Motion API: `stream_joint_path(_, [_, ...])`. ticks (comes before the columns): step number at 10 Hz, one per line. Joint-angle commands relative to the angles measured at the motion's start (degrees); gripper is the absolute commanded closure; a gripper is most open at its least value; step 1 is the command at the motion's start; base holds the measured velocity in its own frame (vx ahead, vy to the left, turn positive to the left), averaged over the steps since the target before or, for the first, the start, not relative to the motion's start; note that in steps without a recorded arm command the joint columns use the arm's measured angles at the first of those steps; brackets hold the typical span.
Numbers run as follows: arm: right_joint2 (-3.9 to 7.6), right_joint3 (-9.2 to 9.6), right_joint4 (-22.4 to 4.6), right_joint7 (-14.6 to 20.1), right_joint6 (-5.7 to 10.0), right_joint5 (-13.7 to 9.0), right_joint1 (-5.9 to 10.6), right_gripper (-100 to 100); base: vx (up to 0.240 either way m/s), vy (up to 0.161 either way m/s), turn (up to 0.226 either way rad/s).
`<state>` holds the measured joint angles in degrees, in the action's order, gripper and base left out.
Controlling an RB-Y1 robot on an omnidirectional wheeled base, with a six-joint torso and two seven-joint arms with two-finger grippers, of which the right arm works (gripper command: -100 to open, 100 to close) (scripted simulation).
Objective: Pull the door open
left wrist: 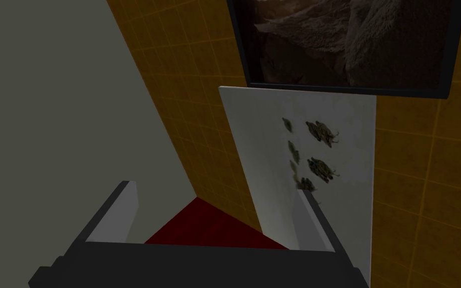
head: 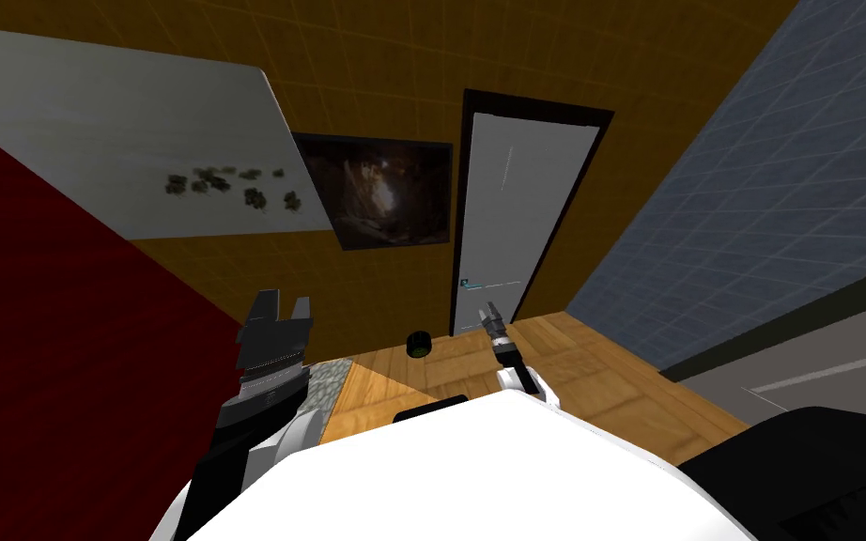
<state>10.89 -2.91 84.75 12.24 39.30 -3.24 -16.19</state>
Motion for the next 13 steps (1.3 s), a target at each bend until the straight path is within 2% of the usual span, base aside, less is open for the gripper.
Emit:
stream_joint_path(1, [0.33, -0.18, -1.9, 0.2, 0.63, -0.1, 0.46, -100, 0.041, -0.032, 0.055])
stream_joint_path(2, [0.88, -0.44, -4.2, 0.4, 1.42, -0.4, 0.96, -100, 0.053, -0.025, 0.11])
stream_joint_path(3, [0.88, -0.44, -4.4, 0.4, 1.42, -0.4, 0.96, -100, 0.045, -0.022, 0.048])
stream_joint_path(5, [1.97, -0.98, -8.4, 1.0, 3.01, -0.9, 1.96, -100, 0.054, -0.033, 0.135])
stream_joint_path(8, [2.5, -1.24, -11.8, 1.2, 3.78, -1.2, 2.44, -100, 0.046, -0.036, 0.055])
stream_joint_path(10, [3.55, -1.76, -15.6, 1.7, 5.32, -1.7, 3.42, -100, 0.052, -0.04, 0.124])
stream_joint_path(11, [3.55, -1.76, -16.7, 1.7, 5.32, -1.7, 3.42, -100, 0.051, -0.044, 0.059])
stream_joint_path(13, [4.54, -2.26, -20.8, 2.2, 6.78, -2.2, 4.34, -100, 0.066, -0.045, 0.106])
